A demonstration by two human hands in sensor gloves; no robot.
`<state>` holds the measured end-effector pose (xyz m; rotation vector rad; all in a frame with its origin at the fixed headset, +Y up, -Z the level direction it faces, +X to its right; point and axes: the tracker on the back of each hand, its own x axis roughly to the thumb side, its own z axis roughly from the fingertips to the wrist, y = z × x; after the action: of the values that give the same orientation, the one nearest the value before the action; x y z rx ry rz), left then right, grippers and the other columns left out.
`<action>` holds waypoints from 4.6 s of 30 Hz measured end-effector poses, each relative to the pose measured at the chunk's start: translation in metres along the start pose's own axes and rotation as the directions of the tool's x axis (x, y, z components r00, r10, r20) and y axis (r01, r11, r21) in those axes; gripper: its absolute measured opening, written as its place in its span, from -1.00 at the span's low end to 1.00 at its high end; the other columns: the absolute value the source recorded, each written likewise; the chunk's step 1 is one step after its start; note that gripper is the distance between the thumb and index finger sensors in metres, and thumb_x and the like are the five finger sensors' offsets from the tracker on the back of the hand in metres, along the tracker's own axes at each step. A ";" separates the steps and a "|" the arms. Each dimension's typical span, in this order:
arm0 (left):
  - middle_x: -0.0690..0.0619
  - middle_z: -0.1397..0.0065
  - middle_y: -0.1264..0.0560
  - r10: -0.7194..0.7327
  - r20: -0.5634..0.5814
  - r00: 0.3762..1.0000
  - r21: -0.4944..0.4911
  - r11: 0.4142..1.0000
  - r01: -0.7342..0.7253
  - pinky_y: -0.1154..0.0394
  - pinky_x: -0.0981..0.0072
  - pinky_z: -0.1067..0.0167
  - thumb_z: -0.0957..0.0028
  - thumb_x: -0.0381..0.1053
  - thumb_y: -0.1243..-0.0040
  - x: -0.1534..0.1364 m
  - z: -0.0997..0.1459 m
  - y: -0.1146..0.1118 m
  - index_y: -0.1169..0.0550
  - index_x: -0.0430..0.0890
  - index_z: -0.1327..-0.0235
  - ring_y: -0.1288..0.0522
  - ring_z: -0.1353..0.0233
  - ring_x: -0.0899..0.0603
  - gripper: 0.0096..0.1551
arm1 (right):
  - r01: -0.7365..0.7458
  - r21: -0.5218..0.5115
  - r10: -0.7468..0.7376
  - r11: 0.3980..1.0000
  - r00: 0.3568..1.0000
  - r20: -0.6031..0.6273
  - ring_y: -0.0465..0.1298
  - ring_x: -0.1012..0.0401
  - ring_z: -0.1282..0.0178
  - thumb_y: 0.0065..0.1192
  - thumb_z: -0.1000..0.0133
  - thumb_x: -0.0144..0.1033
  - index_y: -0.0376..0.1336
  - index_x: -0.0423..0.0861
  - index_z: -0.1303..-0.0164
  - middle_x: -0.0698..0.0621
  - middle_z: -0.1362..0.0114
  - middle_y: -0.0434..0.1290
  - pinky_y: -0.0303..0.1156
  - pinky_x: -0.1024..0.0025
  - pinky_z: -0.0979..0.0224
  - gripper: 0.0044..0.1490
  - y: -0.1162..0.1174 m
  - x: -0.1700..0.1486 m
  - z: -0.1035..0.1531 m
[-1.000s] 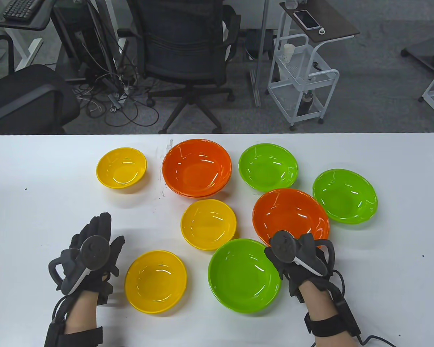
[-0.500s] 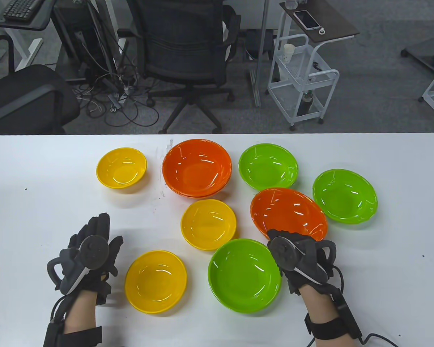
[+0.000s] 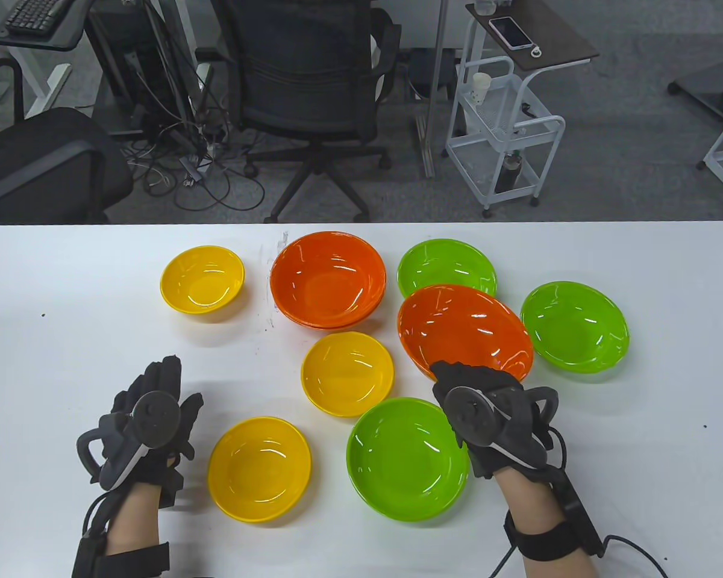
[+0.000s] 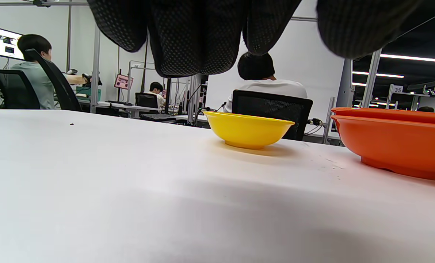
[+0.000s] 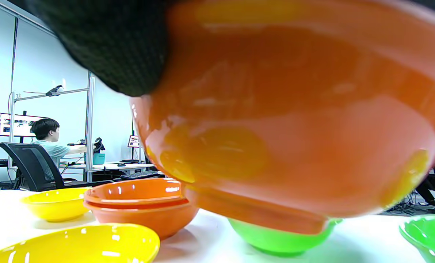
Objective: Nest bowls by color group
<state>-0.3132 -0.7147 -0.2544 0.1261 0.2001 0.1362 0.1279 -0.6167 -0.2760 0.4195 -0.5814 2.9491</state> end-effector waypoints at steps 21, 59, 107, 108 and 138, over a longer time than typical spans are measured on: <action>-0.06 -0.65 -0.41 0.028 -0.030 0.999 -0.019 0.999 -0.029 -0.33 -0.12 -0.50 0.02 0.35 -0.14 -0.011 -0.004 -0.003 -0.32 0.14 -0.60 -0.50 -0.58 -0.24 -0.14 | -0.044 -0.091 0.047 0.995 0.999 0.024 0.66 0.14 -0.24 0.38 0.12 -0.12 0.44 0.21 -0.03 0.21 -0.16 0.63 0.42 0.00 -0.41 -0.53 0.064 0.079 -0.108; -0.07 -0.65 -0.40 0.055 -0.030 0.998 -0.031 0.998 -0.056 -0.34 -0.12 -0.49 0.02 0.36 -0.14 -0.013 -0.004 -0.006 -0.32 0.13 -0.60 -0.50 -0.57 -0.25 -0.14 | -0.354 0.139 0.341 0.925 0.934 0.105 0.67 0.10 -0.26 0.45 0.15 -0.07 0.49 0.22 -0.02 0.19 -0.19 0.66 0.46 0.01 -0.36 -0.50 0.135 0.133 -0.135; -0.09 -0.65 -0.40 -0.005 -0.037 0.999 -0.075 0.997 0.002 -0.34 -0.13 -0.49 0.02 0.36 -0.14 -0.009 -0.005 -0.014 -0.33 0.14 -0.60 -0.50 -0.57 -0.26 -0.14 | 0.068 0.318 -0.003 0.946 0.980 -0.201 0.37 -0.27 -0.50 0.21 0.16 0.43 -0.06 -0.03 -0.57 -0.18 -0.60 0.17 0.38 -0.22 -0.36 0.22 0.070 -0.022 0.013; -0.09 -0.66 -0.40 -0.006 -0.037 0.999 -0.076 0.997 0.003 -0.34 -0.13 -0.49 0.02 0.36 -0.14 -0.009 -0.005 -0.014 -0.33 0.13 -0.60 -0.51 -0.57 -0.26 -0.14 | 0.065 0.329 0.002 0.942 0.980 -0.199 0.41 -0.25 -0.47 0.23 0.16 0.42 -0.04 -0.03 -0.56 -0.17 -0.58 0.20 0.41 -0.18 -0.34 0.21 0.072 -0.022 0.014; -0.09 -0.65 -0.40 -0.014 -0.042 0.999 -0.120 0.993 0.009 -0.33 -0.13 -0.49 0.02 0.36 -0.13 -0.008 -0.005 -0.016 -0.35 0.13 -0.59 -0.50 -0.57 -0.26 -0.15 | 0.077 0.485 0.017 0.871 0.982 -0.186 0.77 0.10 0.04 0.39 0.02 -0.22 0.24 0.15 -0.38 -0.02 -0.24 0.57 0.68 0.28 0.06 -0.30 0.090 -0.018 0.014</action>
<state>-0.3199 -0.7311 -0.2598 0.0030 0.2347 0.1394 0.1347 -0.7060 -0.3008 0.1821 0.2094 3.0306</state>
